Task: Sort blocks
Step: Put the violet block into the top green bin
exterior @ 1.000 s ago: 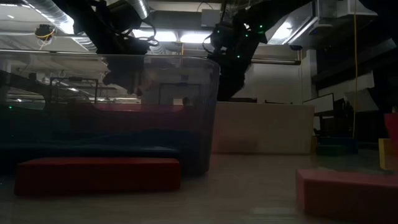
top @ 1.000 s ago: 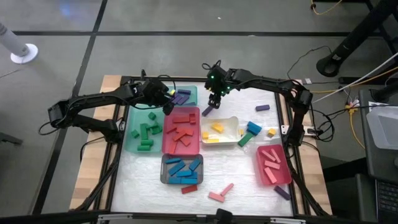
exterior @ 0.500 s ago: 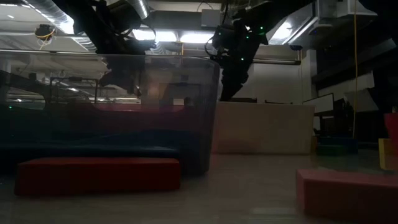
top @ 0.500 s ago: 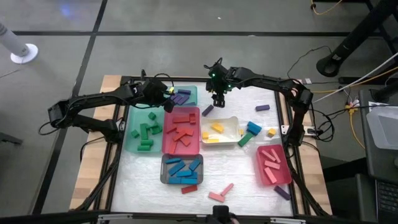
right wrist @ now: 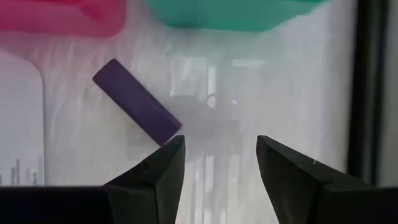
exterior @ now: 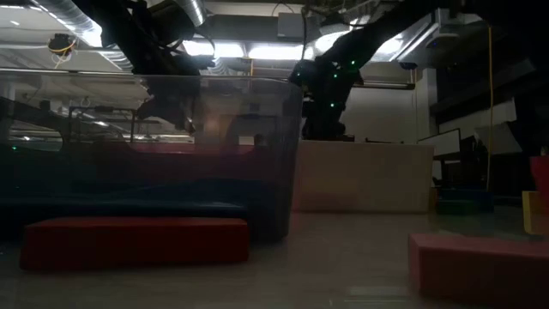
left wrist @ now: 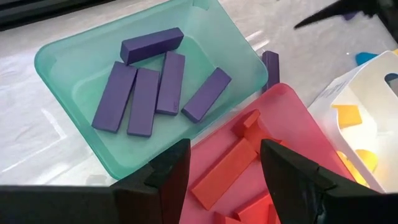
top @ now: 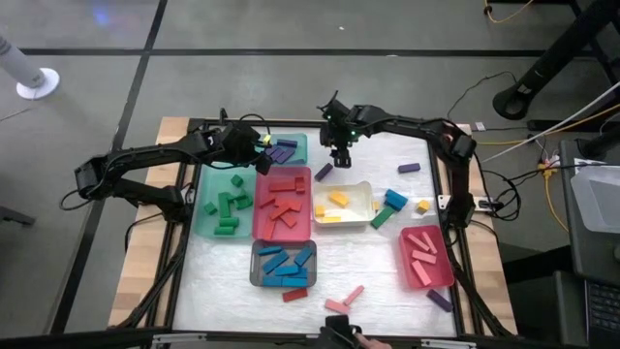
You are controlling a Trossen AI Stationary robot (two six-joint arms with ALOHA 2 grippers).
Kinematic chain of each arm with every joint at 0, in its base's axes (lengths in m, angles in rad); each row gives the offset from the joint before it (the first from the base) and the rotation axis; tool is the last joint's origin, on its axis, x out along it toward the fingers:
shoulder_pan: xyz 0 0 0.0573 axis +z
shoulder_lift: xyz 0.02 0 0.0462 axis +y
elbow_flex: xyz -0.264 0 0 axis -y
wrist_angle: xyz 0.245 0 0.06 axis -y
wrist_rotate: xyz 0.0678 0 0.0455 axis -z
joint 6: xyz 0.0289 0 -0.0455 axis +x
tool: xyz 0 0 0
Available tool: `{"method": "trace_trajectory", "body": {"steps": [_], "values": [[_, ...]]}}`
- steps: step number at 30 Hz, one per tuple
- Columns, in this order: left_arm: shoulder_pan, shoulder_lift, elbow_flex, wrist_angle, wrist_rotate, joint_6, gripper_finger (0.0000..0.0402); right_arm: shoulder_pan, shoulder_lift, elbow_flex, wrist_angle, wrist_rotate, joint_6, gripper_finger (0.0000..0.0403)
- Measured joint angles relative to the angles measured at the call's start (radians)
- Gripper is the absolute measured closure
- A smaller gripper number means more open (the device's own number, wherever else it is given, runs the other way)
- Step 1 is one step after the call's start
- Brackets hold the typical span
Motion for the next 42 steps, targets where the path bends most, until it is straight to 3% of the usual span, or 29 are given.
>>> {"method": "trace_trajectory", "body": {"steps": [11,42], "values": [[-0.022,0.000,0.000,0.000,-0.003,0.001,0.0219,0.007,0.067,0.000,0.029,-0.046,-0.013,0.0205],[-0.028,0.000,0.000,0.000,-0.003,0.000,0.0219,0.007,0.068,0.000,0.087,-0.088,-0.013,0.0205]]}}
